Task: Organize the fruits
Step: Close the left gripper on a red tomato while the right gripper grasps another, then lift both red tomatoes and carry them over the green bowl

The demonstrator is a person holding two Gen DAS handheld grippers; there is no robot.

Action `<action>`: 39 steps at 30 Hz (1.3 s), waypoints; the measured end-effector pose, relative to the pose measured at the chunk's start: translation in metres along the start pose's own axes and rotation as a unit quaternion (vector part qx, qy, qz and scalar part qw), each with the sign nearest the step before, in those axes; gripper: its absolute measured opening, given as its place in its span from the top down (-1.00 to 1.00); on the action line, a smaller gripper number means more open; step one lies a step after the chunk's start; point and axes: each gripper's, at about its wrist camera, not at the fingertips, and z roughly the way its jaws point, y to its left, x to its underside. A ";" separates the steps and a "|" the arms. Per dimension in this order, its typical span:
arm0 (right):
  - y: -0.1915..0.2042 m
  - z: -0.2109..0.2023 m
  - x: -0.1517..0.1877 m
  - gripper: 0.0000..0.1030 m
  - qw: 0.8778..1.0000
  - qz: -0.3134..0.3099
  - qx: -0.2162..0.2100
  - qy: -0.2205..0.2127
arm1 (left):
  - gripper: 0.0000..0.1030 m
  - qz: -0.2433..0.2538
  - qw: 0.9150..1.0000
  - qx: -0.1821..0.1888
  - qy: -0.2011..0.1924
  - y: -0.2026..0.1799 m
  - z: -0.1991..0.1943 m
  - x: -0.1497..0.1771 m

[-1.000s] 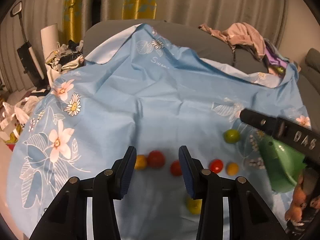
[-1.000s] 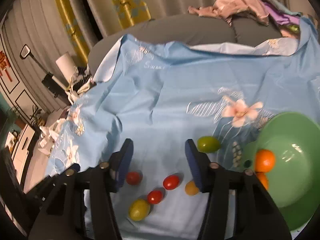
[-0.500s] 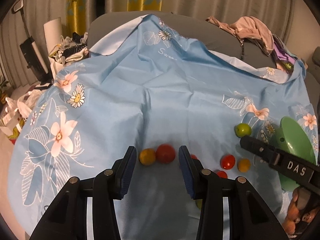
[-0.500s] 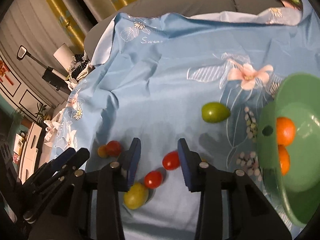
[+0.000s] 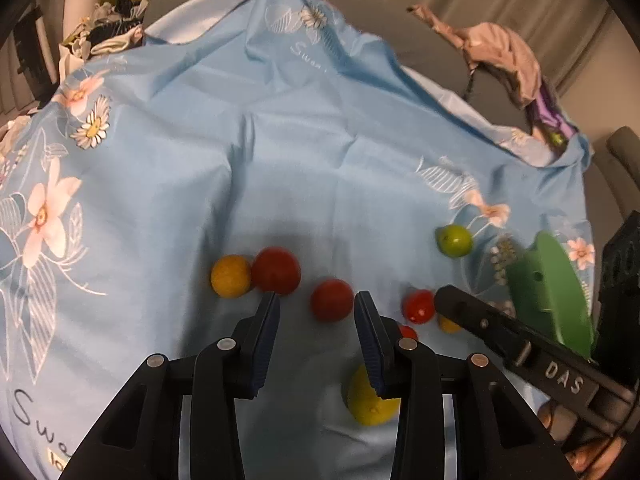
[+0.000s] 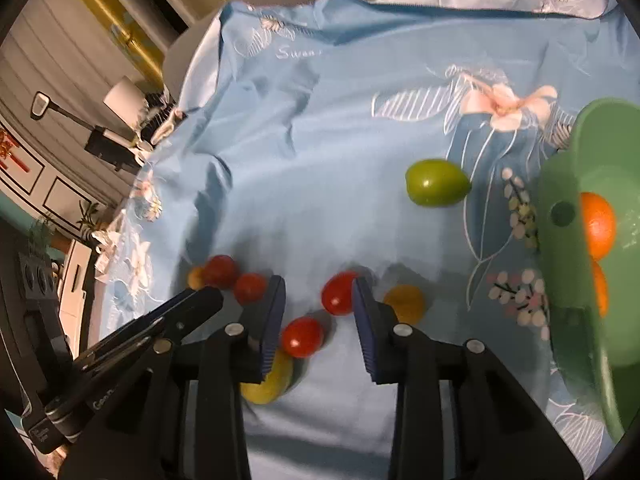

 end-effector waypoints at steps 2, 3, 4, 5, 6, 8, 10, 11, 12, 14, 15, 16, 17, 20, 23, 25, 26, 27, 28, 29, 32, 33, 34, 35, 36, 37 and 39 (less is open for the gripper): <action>-0.001 0.006 -0.001 0.35 1.000 -0.003 0.010 0.008 | 0.24 -0.002 1.000 0.000 0.009 -0.001 0.007 -0.001; -0.001 0.009 -0.001 0.35 1.000 -0.005 0.013 0.012 | 0.24 -0.004 1.000 0.002 0.015 -0.001 0.011 -0.002; -0.001 0.010 -0.002 0.36 1.000 -0.006 0.014 0.014 | 0.24 -0.007 1.000 0.002 0.018 0.000 0.014 -0.003; 0.000 0.013 -0.003 0.36 1.000 -0.009 0.017 0.015 | 0.24 -0.011 1.000 0.004 0.023 0.001 0.017 -0.004; 0.000 0.014 -0.004 0.36 1.000 -0.012 0.022 0.015 | 0.24 -0.012 1.000 0.006 0.026 0.001 0.020 -0.004; 0.001 0.017 -0.005 0.36 0.999 -0.016 0.036 0.016 | 0.24 -0.016 0.999 0.008 0.034 0.001 0.026 -0.005; 0.003 0.019 -0.006 0.42 0.999 -0.023 0.041 0.013 | 0.24 -0.020 0.999 0.007 0.036 0.000 0.030 -0.007; 0.002 0.020 -0.007 0.45 0.999 -0.024 0.045 0.012 | 0.24 -0.018 0.999 0.003 0.037 0.000 0.032 -0.008; 0.002 0.021 -0.008 0.47 0.999 -0.025 0.045 0.011 | 0.24 -0.014 0.999 -0.001 0.032 -0.001 0.032 -0.008; 0.000 0.021 -0.008 0.48 0.999 -0.027 0.044 0.010 | 0.25 -0.011 1.000 -0.006 0.028 -0.002 0.033 -0.009; 0.001 0.021 -0.008 0.48 0.999 -0.028 0.045 0.010 | 0.28 -0.010 1.000 -0.006 0.028 -0.001 0.033 -0.008; 0.002 0.021 -0.007 0.48 0.998 -0.031 0.046 0.012 | 0.32 -0.009 1.000 -0.007 0.027 -0.001 0.032 -0.008; 0.003 0.021 -0.007 0.48 0.998 -0.037 0.049 0.015 | 0.33 -0.009 1.000 -0.007 0.027 -0.001 0.033 -0.008; 0.007 0.028 -0.003 0.48 0.997 -0.049 0.059 0.029 | 0.42 -0.006 1.000 -0.016 0.026 -0.002 0.031 -0.005; 0.007 0.031 -0.004 0.49 0.995 -0.052 0.077 0.024 | 0.42 0.002 0.999 -0.023 0.024 -0.004 0.029 0.000; 0.005 0.032 -0.006 0.49 0.996 -0.051 0.073 0.019 | 0.42 0.012 0.999 -0.030 0.020 -0.007 0.029 0.002; 0.005 0.033 -0.006 0.50 0.996 -0.052 0.073 0.017 | 0.43 0.016 0.999 -0.033 0.018 -0.008 0.029 0.003; 0.003 0.033 -0.006 0.49 0.996 -0.051 0.072 0.016 | 0.44 0.018 0.999 -0.036 0.016 -0.009 0.029 0.003; 0.003 0.033 -0.006 0.49 0.996 -0.051 0.071 0.015 | 0.45 0.020 0.999 -0.038 0.015 -0.009 0.029 0.004; 0.003 0.032 -0.005 0.50 0.996 -0.049 0.071 0.014 | 0.45 0.021 0.999 -0.039 0.014 -0.010 0.029 0.004; 0.002 0.031 -0.005 0.50 0.996 -0.044 0.071 0.012 | 0.47 0.018 0.999 -0.042 0.012 -0.010 0.028 0.005; 0.003 0.029 -0.003 0.50 0.996 -0.042 0.073 0.010 | 0.47 0.017 0.999 -0.042 0.009 -0.010 0.026 0.005; 0.002 0.026 -0.003 0.50 0.997 -0.040 0.070 0.006 | 0.47 0.019 0.999 -0.042 0.004 -0.011 0.023 0.006; 0.003 0.023 -0.003 0.50 0.997 -0.037 0.066 0.002 | 0.47 0.020 0.999 -0.041 -0.001 -0.013 0.020 0.006; 0.004 0.021 -0.003 0.50 0.997 -0.036 0.062 -0.002 | 0.47 0.022 0.999 -0.038 -0.008 -0.014 0.015 0.006; 0.004 0.017 -0.003 0.50 0.998 -0.034 0.058 -0.006 | 0.47 0.023 0.999 -0.034 -0.014 -0.015 0.010 0.006; 0.005 0.008 -0.002 0.50 0.998 -0.032 0.050 -0.018 | 0.47 0.025 0.999 -0.029 -0.027 -0.018 0.000 0.006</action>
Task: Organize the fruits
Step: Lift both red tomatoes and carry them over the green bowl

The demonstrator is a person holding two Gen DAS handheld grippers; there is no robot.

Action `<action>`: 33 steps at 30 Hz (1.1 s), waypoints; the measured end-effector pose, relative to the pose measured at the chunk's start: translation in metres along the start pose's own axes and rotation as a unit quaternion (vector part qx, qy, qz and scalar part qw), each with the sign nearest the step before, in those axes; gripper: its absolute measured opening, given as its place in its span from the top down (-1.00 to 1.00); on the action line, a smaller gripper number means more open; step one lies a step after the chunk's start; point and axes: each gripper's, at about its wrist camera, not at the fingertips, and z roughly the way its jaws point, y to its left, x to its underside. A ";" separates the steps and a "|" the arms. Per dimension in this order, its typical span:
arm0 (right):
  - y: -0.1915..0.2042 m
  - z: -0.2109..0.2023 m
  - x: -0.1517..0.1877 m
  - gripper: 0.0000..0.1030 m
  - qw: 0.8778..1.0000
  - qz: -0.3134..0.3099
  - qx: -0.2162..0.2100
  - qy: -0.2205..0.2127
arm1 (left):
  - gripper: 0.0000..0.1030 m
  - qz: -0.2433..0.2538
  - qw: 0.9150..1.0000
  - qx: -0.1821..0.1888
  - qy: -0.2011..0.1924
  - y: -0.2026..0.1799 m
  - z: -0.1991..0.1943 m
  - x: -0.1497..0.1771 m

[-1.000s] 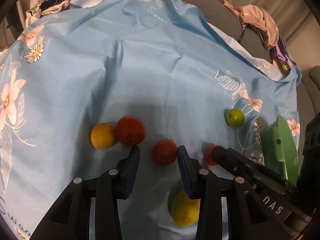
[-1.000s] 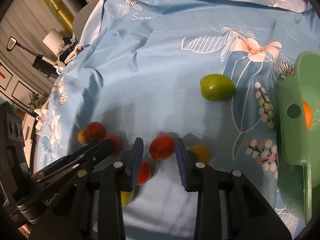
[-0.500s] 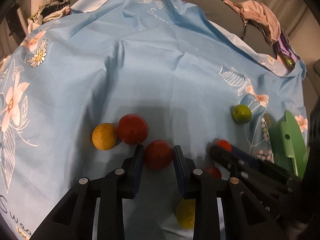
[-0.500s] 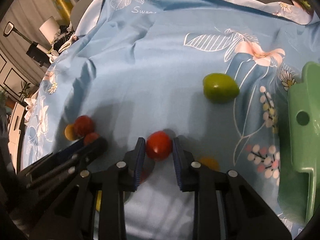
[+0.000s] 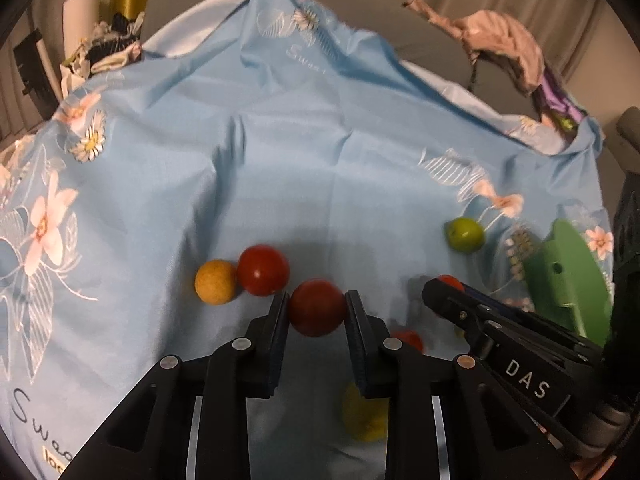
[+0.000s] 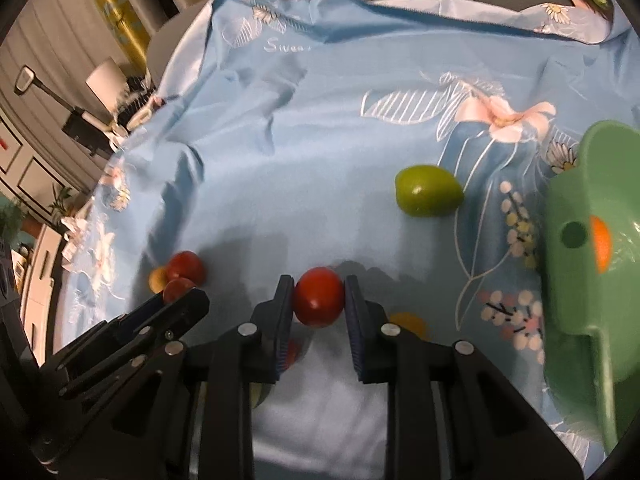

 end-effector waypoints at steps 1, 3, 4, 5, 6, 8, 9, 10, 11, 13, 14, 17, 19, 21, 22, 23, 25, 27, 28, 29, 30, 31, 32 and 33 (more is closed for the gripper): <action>0.000 -0.006 0.000 0.50 1.000 0.000 -0.004 -0.007 | 0.47 0.001 1.000 0.002 -0.007 -0.001 -0.005 0.000; -0.001 -0.016 0.001 0.50 1.000 0.002 -0.009 -0.019 | 0.47 0.000 1.000 0.008 -0.018 -0.002 -0.014 0.000; 0.000 -0.019 0.001 0.50 1.000 0.002 -0.012 -0.024 | 0.47 0.001 1.000 0.011 -0.025 -0.002 -0.020 -0.001; 0.000 -0.023 0.001 0.50 1.000 0.003 -0.014 -0.028 | 0.47 0.002 0.999 0.011 -0.035 -0.003 -0.026 -0.002; 0.000 -0.029 0.002 0.50 0.999 0.003 -0.017 -0.036 | 0.47 0.002 0.999 0.012 -0.047 -0.003 -0.033 -0.002; -0.001 -0.038 0.001 0.50 0.999 0.005 -0.022 -0.047 | 0.47 0.001 0.998 0.017 -0.059 -0.006 -0.042 -0.003; -0.001 -0.042 0.002 0.50 0.998 0.005 -0.024 -0.053 | 0.47 0.000 0.998 0.022 -0.066 -0.006 -0.047 -0.004; -0.001 -0.046 0.001 0.50 0.998 0.004 -0.024 -0.059 | 0.47 -0.001 0.997 0.025 -0.071 -0.007 -0.050 -0.004; 0.000 -0.049 0.002 0.50 0.998 0.003 -0.024 -0.065 | 0.47 -0.001 0.997 0.027 -0.074 -0.008 -0.053 -0.004; 0.001 -0.057 0.002 0.50 0.997 0.001 -0.026 -0.076 | 0.47 0.002 0.996 0.033 -0.083 -0.011 -0.058 -0.005; 0.001 -0.062 0.002 0.50 0.996 0.000 -0.027 -0.083 | 0.47 0.001 0.995 0.036 -0.089 -0.012 -0.061 -0.005; 0.000 -0.074 0.002 0.50 0.995 0.000 -0.030 -0.100 | 0.47 0.002 0.994 0.039 -0.100 -0.016 -0.069 -0.005; -0.002 -0.082 0.002 0.50 0.993 0.001 -0.029 -0.111 | 0.47 0.006 0.993 0.046 -0.106 -0.020 -0.075 -0.005; -0.006 -0.091 0.002 0.50 0.992 0.003 -0.031 -0.122 | 0.47 0.011 0.992 0.048 -0.117 -0.027 -0.081 -0.005; -0.008 -0.095 0.002 0.50 0.991 0.004 -0.032 -0.127 | 0.47 0.014 0.991 0.050 -0.121 -0.030 -0.084 -0.005; -0.009 -0.099 0.002 0.50 0.991 0.005 -0.032 -0.131 | 0.47 0.017 0.991 0.051 -0.123 -0.032 -0.085 -0.005; -0.016 -0.108 0.003 0.50 0.989 0.012 -0.028 -0.146 | 0.47 0.023 0.990 0.051 -0.128 -0.040 -0.088 -0.006; -0.022 -0.115 0.002 0.50 0.987 0.018 -0.025 -0.157 | 0.47 0.032 0.990 0.050 -0.130 -0.050 -0.087 -0.007; -0.028 -0.121 0.002 0.50 0.986 0.026 -0.025 -0.165 | 0.47 0.034 0.990 0.049 -0.131 -0.054 -0.086 -0.007; -0.032 -0.125 0.002 0.50 0.984 0.032 -0.024 -0.171 | 0.47 0.040 0.990 0.050 -0.130 -0.060 -0.085 -0.008; -0.037 -0.129 0.003 0.50 0.983 0.037 -0.022 -0.177 | 0.47 0.044 0.989 0.051 -0.129 -0.066 -0.084 -0.008; -0.043 -0.133 0.004 0.50 0.982 0.044 -0.019 -0.183 | 0.47 0.051 0.989 0.055 -0.128 -0.073 -0.082 -0.009; -0.049 -0.136 0.005 0.50 0.981 0.051 -0.015 -0.187 | 0.47 0.057 0.989 0.056 -0.127 -0.079 -0.081 -0.009; -0.054 -0.139 0.005 0.50 0.980 0.058 -0.011 -0.191 | 0.47 0.067 0.988 0.057 -0.127 -0.087 -0.079 -0.009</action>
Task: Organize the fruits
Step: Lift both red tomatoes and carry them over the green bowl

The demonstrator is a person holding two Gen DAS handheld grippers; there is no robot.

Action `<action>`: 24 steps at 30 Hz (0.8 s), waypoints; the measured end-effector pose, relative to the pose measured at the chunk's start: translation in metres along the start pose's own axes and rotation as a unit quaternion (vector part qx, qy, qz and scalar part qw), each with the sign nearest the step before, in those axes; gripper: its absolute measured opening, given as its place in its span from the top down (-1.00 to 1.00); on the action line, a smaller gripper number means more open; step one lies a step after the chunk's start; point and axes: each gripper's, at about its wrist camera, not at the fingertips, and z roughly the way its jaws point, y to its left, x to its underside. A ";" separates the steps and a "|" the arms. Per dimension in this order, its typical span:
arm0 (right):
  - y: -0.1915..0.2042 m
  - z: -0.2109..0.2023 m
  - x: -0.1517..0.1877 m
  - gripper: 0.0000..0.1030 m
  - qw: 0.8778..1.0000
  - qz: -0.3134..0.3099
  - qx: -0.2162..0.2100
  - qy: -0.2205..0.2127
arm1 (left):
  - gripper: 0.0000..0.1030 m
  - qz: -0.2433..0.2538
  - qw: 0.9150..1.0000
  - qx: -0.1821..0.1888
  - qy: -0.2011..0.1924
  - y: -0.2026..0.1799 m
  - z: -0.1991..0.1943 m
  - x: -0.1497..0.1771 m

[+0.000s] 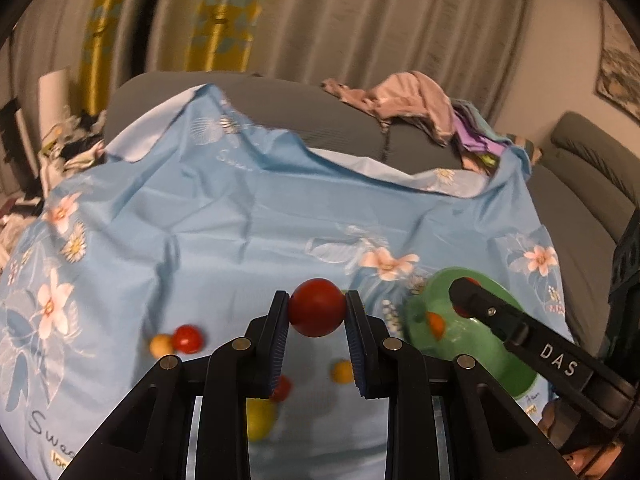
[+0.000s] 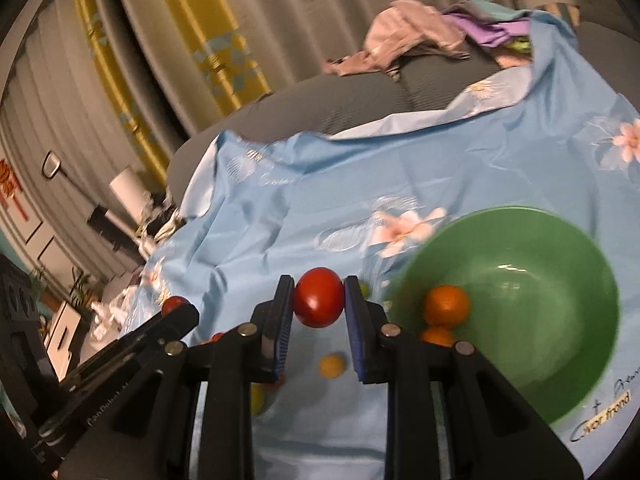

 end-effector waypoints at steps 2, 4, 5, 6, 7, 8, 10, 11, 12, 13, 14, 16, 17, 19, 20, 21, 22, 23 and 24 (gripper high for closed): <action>-0.010 -0.007 -0.002 0.50 1.000 0.013 0.010 -0.010 | 0.47 0.011 1.000 0.005 -0.001 -0.011 0.003 -0.001; -0.023 -0.013 -0.003 0.50 0.999 0.025 0.025 -0.019 | 0.47 0.019 1.000 0.015 0.001 -0.023 0.007 -0.001; -0.028 -0.015 -0.004 0.50 0.999 0.031 0.032 -0.022 | 0.47 0.024 0.999 0.021 0.003 -0.032 0.011 -0.001; -0.033 -0.017 -0.005 0.50 0.998 0.036 0.036 -0.024 | 0.47 0.029 0.999 0.026 0.005 -0.038 0.013 0.000; -0.041 -0.019 -0.005 0.50 0.998 0.045 0.043 -0.025 | 0.47 0.037 0.999 0.030 0.008 -0.046 0.017 0.000; -0.046 -0.020 -0.005 0.50 0.997 0.051 0.046 -0.025 | 0.47 0.042 0.998 0.034 0.010 -0.052 0.019 0.000; -0.057 -0.022 -0.005 0.50 0.996 0.066 0.053 -0.027 | 0.47 0.050 0.998 0.042 0.016 -0.064 0.026 0.002; -0.062 -0.023 -0.005 0.50 0.995 0.072 0.056 -0.027 | 0.47 0.054 0.997 0.046 0.018 -0.069 0.028 0.003; -0.065 -0.024 -0.005 0.50 0.995 0.075 0.058 -0.027 | 0.47 0.059 0.997 0.051 0.021 -0.075 0.031 0.003; -0.070 -0.026 -0.005 0.50 0.994 0.082 0.062 -0.028 | 0.47 0.062 0.996 0.053 0.023 -0.078 0.033 0.004; -0.073 -0.026 -0.004 0.49 0.994 0.087 0.065 -0.029 | 0.47 0.067 0.996 0.056 0.026 -0.083 0.036 0.005; -0.079 -0.028 -0.004 0.49 0.993 0.095 0.071 -0.029 | 0.47 0.075 0.995 0.060 0.032 -0.092 0.042 0.007; -0.081 -0.029 -0.004 0.49 0.992 0.099 0.074 -0.029 | 0.47 0.077 0.995 0.062 0.034 -0.095 0.043 0.007; -0.086 -0.030 -0.004 0.49 0.991 0.106 0.080 -0.027 | 0.47 0.081 0.994 0.067 0.039 -0.100 0.047 0.009; -0.088 -0.030 -0.004 0.49 0.990 0.109 0.082 -0.026 | 0.47 0.084 0.993 0.070 0.042 -0.103 0.049 0.010; -0.091 -0.031 -0.003 0.49 0.990 0.112 0.085 -0.026 | 0.47 0.086 0.993 0.072 0.045 -0.105 0.051 0.011; -0.092 -0.032 -0.003 0.49 0.989 0.114 0.088 -0.025 | 0.47 0.089 0.992 0.075 0.049 -0.108 0.054 0.012; -0.094 -0.031 -0.004 0.49 0.989 0.116 0.090 -0.025 | 0.47 0.090 0.992 0.076 0.051 -0.110 0.055 0.013; -0.096 -0.032 -0.003 0.49 0.988 0.119 0.091 -0.024 | 0.47 0.091 0.991 0.079 0.055 -0.113 0.058 0.014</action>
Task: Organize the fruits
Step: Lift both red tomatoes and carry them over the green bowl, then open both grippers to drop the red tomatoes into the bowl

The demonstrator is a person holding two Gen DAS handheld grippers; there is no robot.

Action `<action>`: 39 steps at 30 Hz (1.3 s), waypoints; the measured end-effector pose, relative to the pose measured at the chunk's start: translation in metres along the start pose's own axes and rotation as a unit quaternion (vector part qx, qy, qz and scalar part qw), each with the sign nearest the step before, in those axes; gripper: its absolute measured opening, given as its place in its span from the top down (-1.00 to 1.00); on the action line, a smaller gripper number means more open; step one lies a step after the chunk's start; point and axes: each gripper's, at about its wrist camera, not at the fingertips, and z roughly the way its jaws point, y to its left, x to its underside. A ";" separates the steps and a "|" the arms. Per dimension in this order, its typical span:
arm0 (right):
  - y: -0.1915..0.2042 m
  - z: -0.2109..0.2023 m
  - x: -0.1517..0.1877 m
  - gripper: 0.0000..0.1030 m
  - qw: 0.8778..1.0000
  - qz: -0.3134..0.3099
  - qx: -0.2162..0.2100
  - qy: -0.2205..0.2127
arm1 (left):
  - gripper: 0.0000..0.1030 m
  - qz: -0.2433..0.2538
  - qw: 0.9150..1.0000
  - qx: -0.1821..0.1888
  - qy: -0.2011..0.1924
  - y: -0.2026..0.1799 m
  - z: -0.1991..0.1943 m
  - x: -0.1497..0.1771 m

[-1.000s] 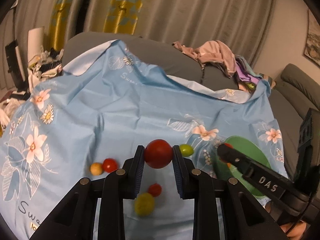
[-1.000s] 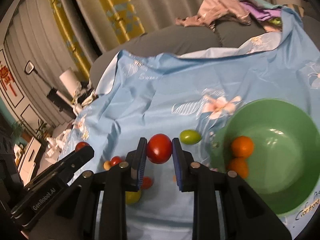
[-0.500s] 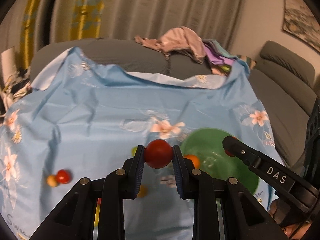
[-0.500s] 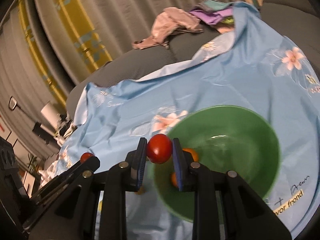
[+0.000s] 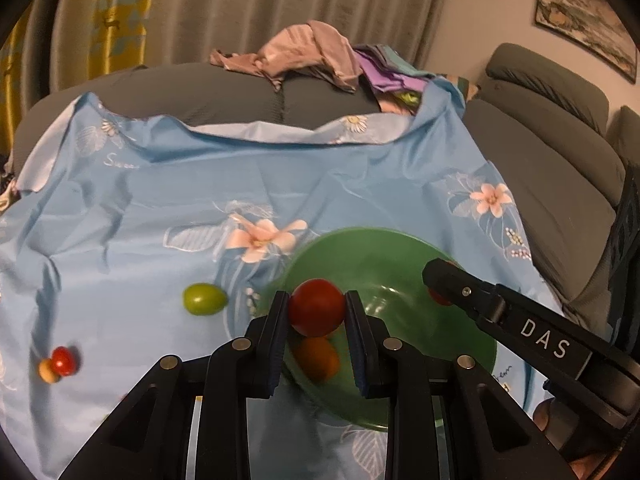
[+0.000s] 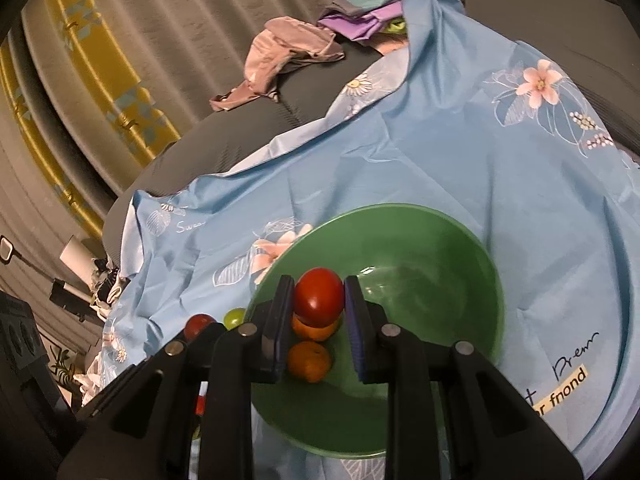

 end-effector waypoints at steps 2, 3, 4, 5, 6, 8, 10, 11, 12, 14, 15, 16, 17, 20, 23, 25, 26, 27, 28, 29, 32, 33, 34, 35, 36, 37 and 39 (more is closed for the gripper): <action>-0.003 0.001 -0.001 0.49 1.000 0.004 0.005 0.001 | 0.47 0.002 1.000 0.005 0.006 -0.003 0.004 0.001; -0.005 0.001 -0.002 0.49 1.000 0.005 0.009 0.003 | 0.47 0.003 1.000 0.006 0.008 -0.005 0.006 0.001; -0.006 0.002 -0.002 0.49 1.000 0.006 0.012 0.004 | 0.47 0.003 1.000 0.008 0.011 -0.006 0.008 0.002; -0.008 0.003 -0.002 0.49 1.000 0.007 0.014 0.006 | 0.47 0.004 1.000 0.009 0.015 -0.007 0.011 0.003; -0.009 0.003 -0.002 0.49 1.000 0.009 0.015 0.007 | 0.47 0.004 1.000 0.009 0.019 -0.008 0.013 0.003; -0.012 0.004 -0.003 0.49 1.000 0.012 0.022 0.010 | 0.47 0.004 1.000 0.011 0.025 -0.009 0.017 0.004; -0.015 0.007 -0.003 0.49 0.999 0.013 0.032 0.013 | 0.47 0.004 0.999 0.013 0.031 -0.010 0.021 0.006; -0.016 0.008 -0.003 0.49 0.999 0.014 0.036 0.014 | 0.47 0.006 0.999 0.013 0.033 -0.011 0.022 0.006; -0.016 0.008 -0.003 0.49 0.999 0.015 0.039 0.016 | 0.47 0.007 0.999 0.012 0.035 -0.012 0.023 0.007; -0.018 0.011 -0.003 0.49 0.999 0.015 0.044 0.021 | 0.47 0.009 0.999 0.012 0.037 -0.013 0.025 0.007; -0.018 0.011 -0.003 0.49 0.999 0.014 0.048 0.022 | 0.47 0.009 0.999 0.012 0.038 -0.014 0.026 0.008; -0.018 0.011 -0.002 0.48 0.998 0.014 0.050 0.023 | 0.47 0.010 0.999 0.013 0.040 -0.014 0.026 0.008; -0.019 0.012 -0.002 0.48 0.998 0.014 0.053 0.025 | 0.47 0.010 0.999 0.013 0.041 -0.014 0.027 0.008; -0.021 0.014 -0.003 0.48 0.998 0.016 0.054 0.029 | 0.47 0.014 0.999 0.011 0.044 -0.016 0.030 0.009; -0.023 0.017 -0.003 0.47 0.997 0.015 0.065 0.032 | 0.47 0.014 0.999 0.013 0.046 -0.017 0.031 0.010; -0.024 0.019 -0.002 0.47 0.997 0.015 0.069 0.037 | 0.47 0.015 0.999 0.012 0.047 -0.018 0.032 0.010; -0.025 0.020 -0.001 0.47 0.997 0.015 0.068 0.038 | 0.47 0.016 0.999 0.012 0.048 -0.019 0.033 0.011; -0.025 0.020 -0.001 0.47 0.997 0.016 0.067 0.039 | 0.47 0.017 0.999 0.012 0.048 -0.019 0.033 0.011; -0.025 0.020 -0.001 0.47 0.997 0.015 0.068 0.039 | 0.47 0.017 0.999 0.012 0.049 -0.020 0.034 0.011; -0.025 0.020 -0.001 0.47 0.997 0.014 0.068 0.039 | 0.47 0.018 0.999 0.011 0.050 -0.020 0.034 0.011; -0.025 0.021 0.000 0.47 0.997 0.013 0.068 0.040 | 0.47 0.019 0.998 0.011 0.051 -0.021 0.035 0.012; -0.024 0.021 0.000 0.47 0.997 0.012 0.069 0.041 | 0.47 0.019 0.998 0.011 0.051 -0.021 0.036 0.012; -0.025 0.022 0.000 0.47 0.997 0.010 0.071 0.043 | 0.47 0.019 0.998 0.012 0.052 -0.021 0.036 0.011; -0.024 0.023 0.000 0.47 0.996 0.008 0.072 0.045 | 0.47 0.019 0.998 0.012 0.053 -0.021 0.037 0.012; -0.023 0.024 0.000 0.47 0.996 0.007 0.072 0.045 | 0.47 0.018 0.998 0.012 0.053 -0.021 0.037 0.012; -0.023 0.024 0.000 0.47 0.996 0.005 0.073 0.046 | 0.46 0.017 0.998 0.011 0.053 -0.021 0.037 0.012; -0.022 0.025 0.000 0.47 0.996 0.004 0.073 0.047 | 0.46 0.018 0.998 0.012 0.055 -0.020 0.038 0.013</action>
